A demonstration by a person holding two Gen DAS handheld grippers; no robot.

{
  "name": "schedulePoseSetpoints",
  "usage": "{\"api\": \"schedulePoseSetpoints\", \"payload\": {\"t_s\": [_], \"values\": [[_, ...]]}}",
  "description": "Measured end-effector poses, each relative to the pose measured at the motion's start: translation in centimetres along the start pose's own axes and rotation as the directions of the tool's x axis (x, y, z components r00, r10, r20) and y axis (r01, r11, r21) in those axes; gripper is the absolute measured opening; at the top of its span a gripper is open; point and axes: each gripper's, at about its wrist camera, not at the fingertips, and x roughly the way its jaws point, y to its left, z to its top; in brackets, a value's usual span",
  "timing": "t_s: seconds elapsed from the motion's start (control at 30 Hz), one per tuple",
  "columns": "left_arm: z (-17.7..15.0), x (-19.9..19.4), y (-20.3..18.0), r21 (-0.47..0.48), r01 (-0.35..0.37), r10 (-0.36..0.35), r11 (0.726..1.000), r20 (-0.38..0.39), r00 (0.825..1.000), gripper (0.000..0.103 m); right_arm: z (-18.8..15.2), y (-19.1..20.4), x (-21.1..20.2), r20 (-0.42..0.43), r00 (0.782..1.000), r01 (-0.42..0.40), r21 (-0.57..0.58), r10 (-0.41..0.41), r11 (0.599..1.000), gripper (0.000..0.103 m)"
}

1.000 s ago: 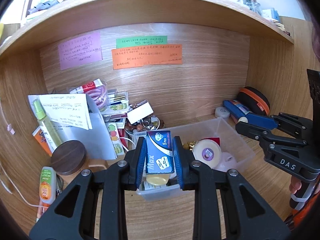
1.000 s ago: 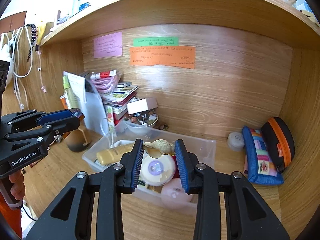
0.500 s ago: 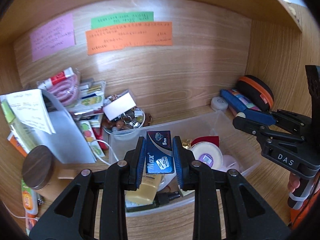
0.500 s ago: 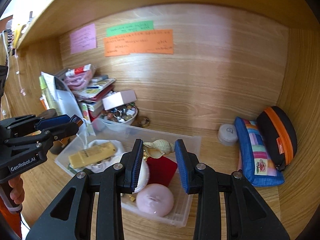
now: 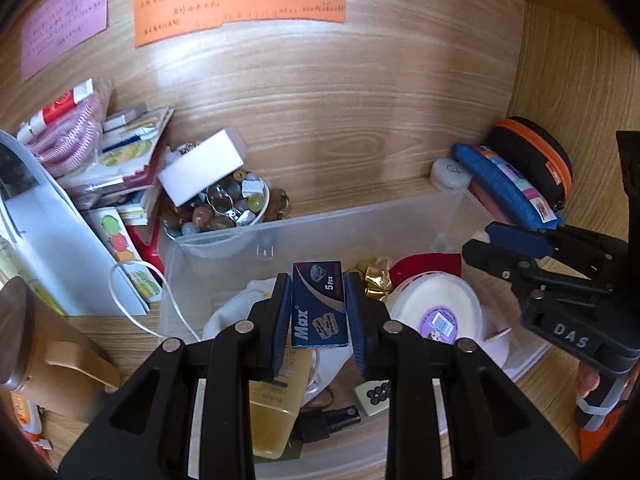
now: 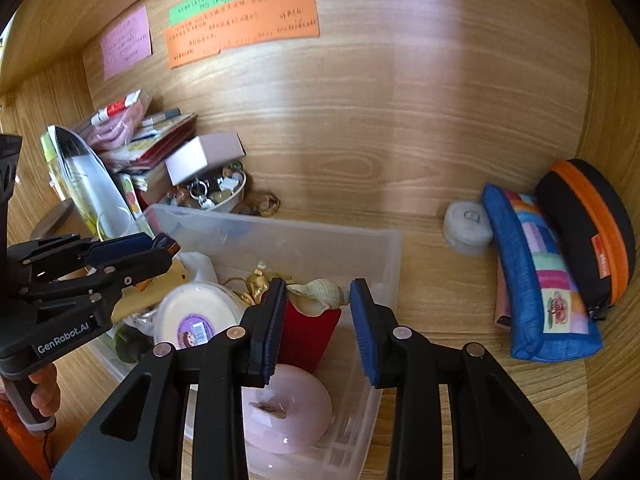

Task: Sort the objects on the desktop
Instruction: 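Carry the blue packet with the left tool while the right tool carries the seashell over the bin, then open the left tool to drop the packet into the bin while the right tool releases the seashell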

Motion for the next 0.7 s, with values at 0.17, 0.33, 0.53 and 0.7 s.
{"api": "schedulePoseSetpoints", "payload": {"t_s": [0.17,0.33,0.53,0.7], "values": [[-0.3,0.7,0.2,-0.011,0.0,0.0,1.0,-0.021,1.0,0.026,-0.1,0.0,0.8,-0.015,1.0,0.011,0.0,-0.011,1.0,0.03],[-0.5,1.0,-0.1,0.0,-0.012,0.011,1.0,-0.032,0.999,0.026,-0.3,0.4,1.1,-0.023,0.999,0.024,-0.017,-0.024,1.0,0.03],[-0.6,1.3,-0.5,0.014,-0.016,0.016,1.0,-0.036,0.999,0.026,-0.5,0.9,1.0,-0.016,1.0,0.016,-0.044,-0.017,0.999,0.03],[-0.6,1.0,-0.5,0.014,-0.032,0.032,0.999,-0.023,0.999,0.042,-0.4,1.0,1.0,-0.016,1.0,0.01,-0.043,-0.011,0.999,0.03]]}}
